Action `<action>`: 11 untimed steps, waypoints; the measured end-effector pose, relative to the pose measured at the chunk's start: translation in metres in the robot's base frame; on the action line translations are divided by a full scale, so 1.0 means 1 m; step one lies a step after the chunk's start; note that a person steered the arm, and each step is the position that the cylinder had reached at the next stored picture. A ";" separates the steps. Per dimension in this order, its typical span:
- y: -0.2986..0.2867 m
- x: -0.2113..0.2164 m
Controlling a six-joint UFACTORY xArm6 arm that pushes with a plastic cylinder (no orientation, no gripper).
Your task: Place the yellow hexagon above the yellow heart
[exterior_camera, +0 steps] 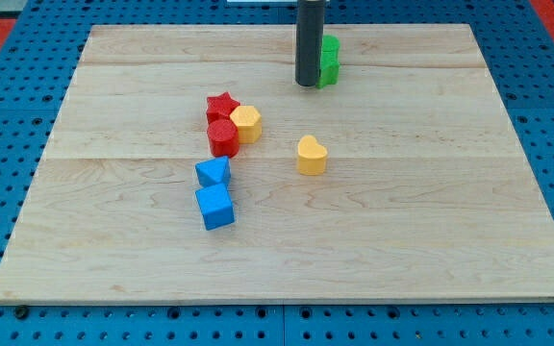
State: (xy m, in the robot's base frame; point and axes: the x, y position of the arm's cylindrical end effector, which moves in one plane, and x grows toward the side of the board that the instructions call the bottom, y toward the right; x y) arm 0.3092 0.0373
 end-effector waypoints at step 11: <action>-0.027 0.056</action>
State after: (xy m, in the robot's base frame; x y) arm 0.3648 0.0105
